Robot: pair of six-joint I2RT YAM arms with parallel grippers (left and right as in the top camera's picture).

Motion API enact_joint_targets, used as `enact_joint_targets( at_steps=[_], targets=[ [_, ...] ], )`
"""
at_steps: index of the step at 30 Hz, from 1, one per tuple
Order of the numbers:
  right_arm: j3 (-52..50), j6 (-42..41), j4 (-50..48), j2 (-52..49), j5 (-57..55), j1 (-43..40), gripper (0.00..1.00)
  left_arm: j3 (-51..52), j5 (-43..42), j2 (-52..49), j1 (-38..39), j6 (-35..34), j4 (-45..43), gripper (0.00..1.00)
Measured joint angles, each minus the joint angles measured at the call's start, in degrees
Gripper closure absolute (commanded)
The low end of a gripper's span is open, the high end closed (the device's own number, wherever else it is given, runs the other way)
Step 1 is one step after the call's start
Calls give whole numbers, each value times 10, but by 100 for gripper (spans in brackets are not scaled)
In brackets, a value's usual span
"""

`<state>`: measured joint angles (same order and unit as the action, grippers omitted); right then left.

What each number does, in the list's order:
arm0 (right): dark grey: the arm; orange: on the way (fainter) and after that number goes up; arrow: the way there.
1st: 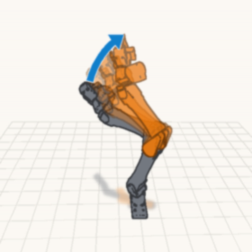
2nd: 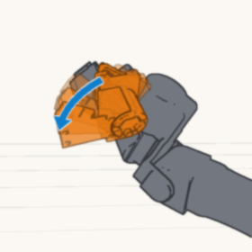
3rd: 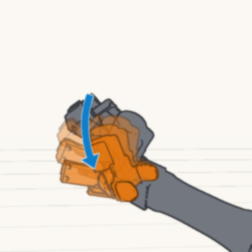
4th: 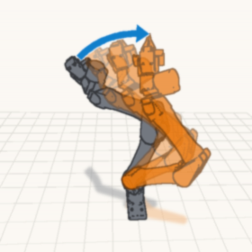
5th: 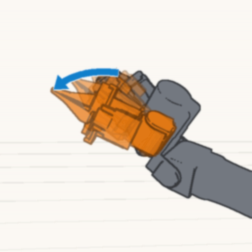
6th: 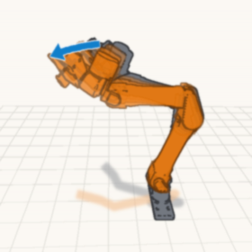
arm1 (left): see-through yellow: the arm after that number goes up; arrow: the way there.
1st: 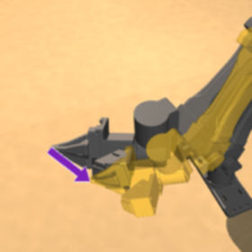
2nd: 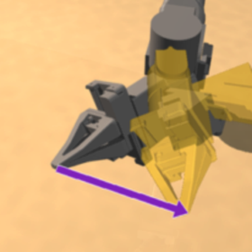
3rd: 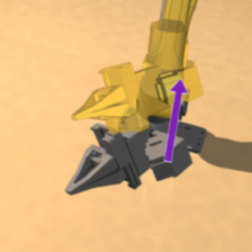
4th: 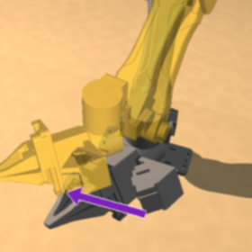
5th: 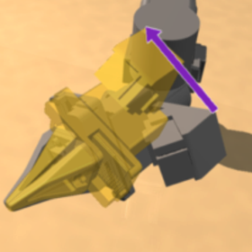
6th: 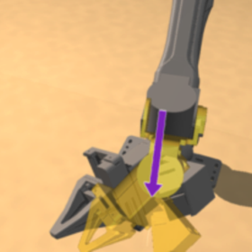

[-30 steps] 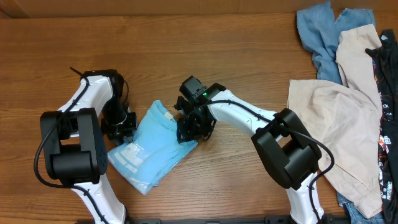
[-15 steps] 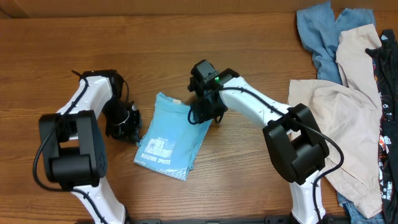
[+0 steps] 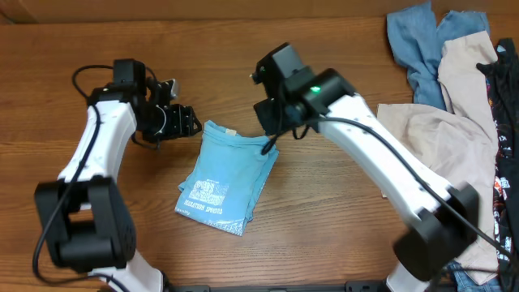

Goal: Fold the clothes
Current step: 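Grasp the folded shirt with the left gripper and drag it left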

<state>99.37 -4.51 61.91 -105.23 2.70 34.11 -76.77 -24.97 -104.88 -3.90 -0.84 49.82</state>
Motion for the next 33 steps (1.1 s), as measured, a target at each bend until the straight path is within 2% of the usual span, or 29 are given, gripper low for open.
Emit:
enact_joint_targets(
  at_steps=[6,12,19,20,21,23,25,33],
  targets=[
    [1,0,24,61,-10,-8,47,0,-61,-85,0,24,-42,26],
    [1,0,35,69,-15,-23,47,-2,-118,-136,-2,35,-54,29],
    [1,-5,39,69,-16,-37,47,-9,-171,-161,14,64,-38,45],
    [1,-7,39,69,-17,-39,47,-10,-175,-163,23,71,-33,60],
    [1,-8,39,69,-16,-41,47,-9,-176,-165,33,79,-29,70],
    [1,-9,40,69,-17,-44,47,-9,-170,-169,44,87,-27,86],
    [1,-10,40,69,-17,-44,47,-9,-169,-177,50,97,-27,96],
    [1,-12,48,69,-30,-44,47,-8,-145,-170,29,100,4,96]
  ],
)
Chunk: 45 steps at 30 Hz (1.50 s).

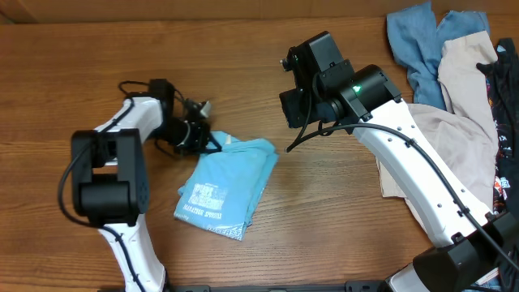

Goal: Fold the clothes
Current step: 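Grasp the folded shirt with the left gripper and drag it left, then place the folded shirt at the table's left edge and release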

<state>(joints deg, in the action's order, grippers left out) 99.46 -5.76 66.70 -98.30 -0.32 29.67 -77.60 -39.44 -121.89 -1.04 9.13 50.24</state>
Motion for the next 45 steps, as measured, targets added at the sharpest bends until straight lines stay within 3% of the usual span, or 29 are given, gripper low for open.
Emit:
enact_joint_targets(
  at_steps=[5,11,15,19,23,27,38,42,43,45],
  targets=[
    [0,0,2,0,-10,0,47,4,75,57,-94,-15,14,96],
    [0,-4,1,0,-16,0,47,3,181,150,-249,-45,23,87],
    [0,-7,0,0,-16,0,47,4,224,155,-321,-52,19,89],
    [0,-11,0,0,-16,0,47,5,241,155,-373,-67,-40,90],
    [0,-16,7,0,-16,0,48,3,258,145,-396,-87,-104,92],
    [0,-23,16,0,-16,0,48,-42,269,104,-398,-95,-105,93],
    [0,-37,15,0,-16,0,48,-369,287,-53,-391,-100,18,86],
    [0,-40,14,0,-16,0,48,-432,307,-76,-374,-102,21,54],
    [0,-40,14,0,-16,0,48,-440,312,-78,-367,-103,20,32],
    [0,-41,15,0,-16,0,48,-450,327,-78,-352,-104,20,2]
  ],
)
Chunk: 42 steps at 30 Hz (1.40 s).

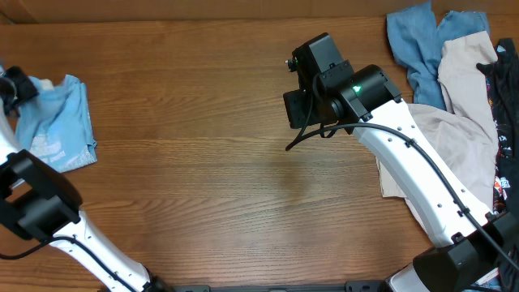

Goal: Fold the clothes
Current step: 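Place the folded shirt at the table's left edge and release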

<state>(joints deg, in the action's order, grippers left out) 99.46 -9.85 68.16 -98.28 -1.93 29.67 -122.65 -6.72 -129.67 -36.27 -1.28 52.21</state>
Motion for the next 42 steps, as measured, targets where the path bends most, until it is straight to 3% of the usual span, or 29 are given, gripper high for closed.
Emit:
enact_joint_targets(
  at_steps=[10,12,13,14,16,17,23,28,35,42],
  targets=[
    [0,0,4,0,0,0,48,-47,27,0,20,-1,54,0],
    [0,0,4,0,0,0,48,-61,27,0,20,-1,64,5],
    [0,0,5,0,0,0,48,-69,27,0,21,-1,70,11],
    [0,0,5,0,0,0,48,-73,27,0,22,-1,76,28],
    [0,0,5,0,0,0,48,-74,22,0,26,-6,96,84],
    [0,0,5,0,0,0,48,-74,17,0,29,-6,109,96],
    [0,0,8,0,0,0,48,-64,20,0,75,-18,172,96],
    [0,0,22,0,0,0,48,34,48,-1,112,-49,178,96],
    [0,0,33,0,0,0,48,161,75,-8,99,-76,147,96],
    [0,0,34,0,0,0,48,218,109,-8,79,-79,143,96]
  ],
)
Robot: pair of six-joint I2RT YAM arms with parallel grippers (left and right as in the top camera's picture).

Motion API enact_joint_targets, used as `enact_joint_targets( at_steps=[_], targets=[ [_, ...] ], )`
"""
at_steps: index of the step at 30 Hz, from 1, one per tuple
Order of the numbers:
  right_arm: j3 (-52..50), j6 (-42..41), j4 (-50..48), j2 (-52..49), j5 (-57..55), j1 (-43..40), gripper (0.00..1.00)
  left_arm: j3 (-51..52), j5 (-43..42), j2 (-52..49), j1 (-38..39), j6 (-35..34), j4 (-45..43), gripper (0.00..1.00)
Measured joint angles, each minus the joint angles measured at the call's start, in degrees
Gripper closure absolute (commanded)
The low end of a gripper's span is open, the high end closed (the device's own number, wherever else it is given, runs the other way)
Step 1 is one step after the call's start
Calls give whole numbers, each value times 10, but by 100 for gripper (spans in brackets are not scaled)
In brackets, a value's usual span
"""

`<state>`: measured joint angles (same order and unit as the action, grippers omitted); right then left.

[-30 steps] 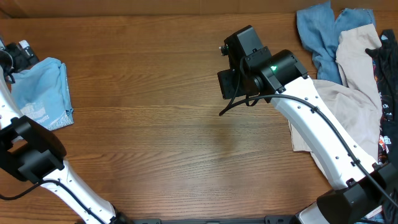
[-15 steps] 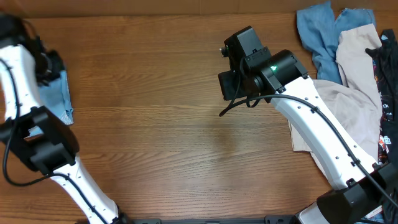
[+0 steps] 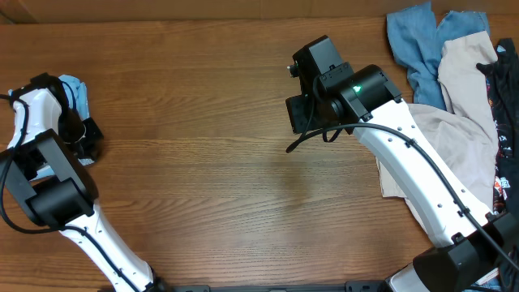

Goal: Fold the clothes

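Note:
Only a small patch of the light blue folded T-shirt (image 3: pixel 75 85) shows at the far left edge of the table; the left arm covers the rest. My left gripper (image 3: pixel 84 138) sits just below that patch, low over the wood, and its jaws are too dark to read. My right gripper (image 3: pixel 300 115) hangs over bare table at centre right, pointing down, with nothing seen in it. Whether it is open or shut cannot be told from above.
A heap of unfolded clothes fills the right edge: a blue garment (image 3: pixel 415 40), a beige one (image 3: pixel 454 130) and a dark patterned one (image 3: pixel 507 81). The right arm's white links (image 3: pixel 413 170) cross in front of the heap.
The left arm has drawn in from the table's left edge, and its gripper now lies lower and a little to the right. Much less of the blue shirt shows. The right arm has barely moved.
The folded blue shirt lay at centre left with both grippers beside it. Then the right gripper stood clear at centre right and the left gripper was at the shirt's top edge. Later the shirt was at the far left edge, where only a patch now shows.

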<state>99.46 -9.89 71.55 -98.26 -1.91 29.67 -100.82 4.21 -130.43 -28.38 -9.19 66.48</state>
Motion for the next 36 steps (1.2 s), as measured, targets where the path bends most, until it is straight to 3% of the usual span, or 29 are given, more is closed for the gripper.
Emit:
enact_joint_targets(
  at_steps=[13,19,25,26,29,31,33,36],
  targets=[
    [0,0,-2,0,0,0,48,8,-13,0,-75,-16,34,96],
    [0,-6,-15,0,0,-7,47,8,-32,5,-47,-10,26,96],
    [0,2,-64,0,2,-63,28,14,-71,76,33,4,17,96],
    [0,9,-76,0,6,-73,27,14,-73,94,43,5,16,92],
    [0,31,-108,0,21,-102,18,14,-83,166,79,10,14,63],
    [0,41,-123,0,28,-115,11,14,-88,212,103,11,12,39],
    [0,46,-142,-1,35,-125,4,14,-90,248,131,16,11,0],
    [0,53,-166,-9,47,-132,0,14,-91,274,177,17,6,0]
  ],
)
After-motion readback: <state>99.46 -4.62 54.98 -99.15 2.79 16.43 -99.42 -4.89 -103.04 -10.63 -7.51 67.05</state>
